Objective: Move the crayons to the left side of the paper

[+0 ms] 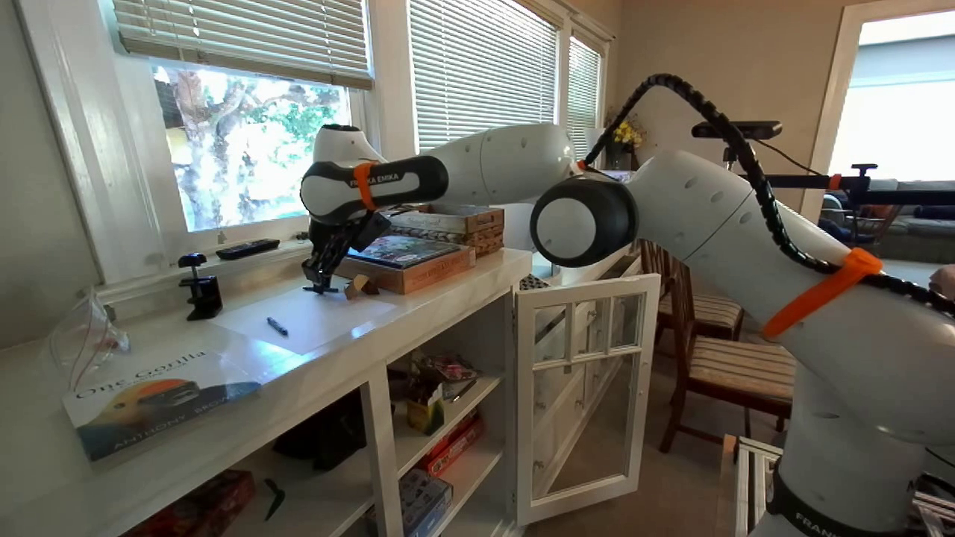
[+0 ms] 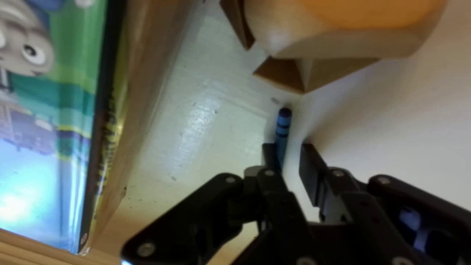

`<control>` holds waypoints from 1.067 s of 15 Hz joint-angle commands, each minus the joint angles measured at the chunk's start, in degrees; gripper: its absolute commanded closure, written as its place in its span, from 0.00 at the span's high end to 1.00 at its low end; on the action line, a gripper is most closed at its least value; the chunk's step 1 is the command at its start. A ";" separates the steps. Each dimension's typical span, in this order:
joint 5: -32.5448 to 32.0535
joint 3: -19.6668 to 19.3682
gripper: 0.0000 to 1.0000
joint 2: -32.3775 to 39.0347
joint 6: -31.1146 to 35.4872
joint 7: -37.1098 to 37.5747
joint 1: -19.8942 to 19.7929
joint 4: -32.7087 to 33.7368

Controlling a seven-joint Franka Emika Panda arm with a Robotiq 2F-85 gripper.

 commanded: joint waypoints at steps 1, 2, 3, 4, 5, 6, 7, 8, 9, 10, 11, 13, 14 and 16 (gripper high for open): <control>-0.59 -0.99 0.00 2.13 -0.36 2.24 0.73 3.07; -0.59 -1.04 0.00 2.18 -0.36 2.49 0.75 3.17; -0.54 -1.02 0.02 2.15 -0.43 2.64 0.76 3.21; -0.56 -1.08 0.02 2.15 -0.42 2.82 0.81 3.25; -0.57 -1.18 0.02 2.04 -0.62 3.14 0.90 3.29; -0.70 -1.41 0.02 1.82 -1.02 3.78 1.11 3.31; -0.86 -1.74 0.02 1.48 -1.54 4.90 1.45 3.35; -0.85 -1.94 0.02 1.14 -2.07 5.64 1.78 3.38; -1.12 -2.36 0.02 0.63 -3.06 6.84 2.40 3.35; -1.52 -2.87 0.02 0.29 -3.91 8.13 3.01 3.44; -1.79 -3.34 0.02 -0.18 -5.46 9.39 3.72 3.54; -1.73 -3.81 0.02 -1.05 -9.41 11.61 4.86 3.77; -1.53 -3.96 0.02 -1.51 -11.44 12.58 5.37 3.92; -1.21 -4.03 0.02 -2.55 -15.27 14.08 6.17 4.07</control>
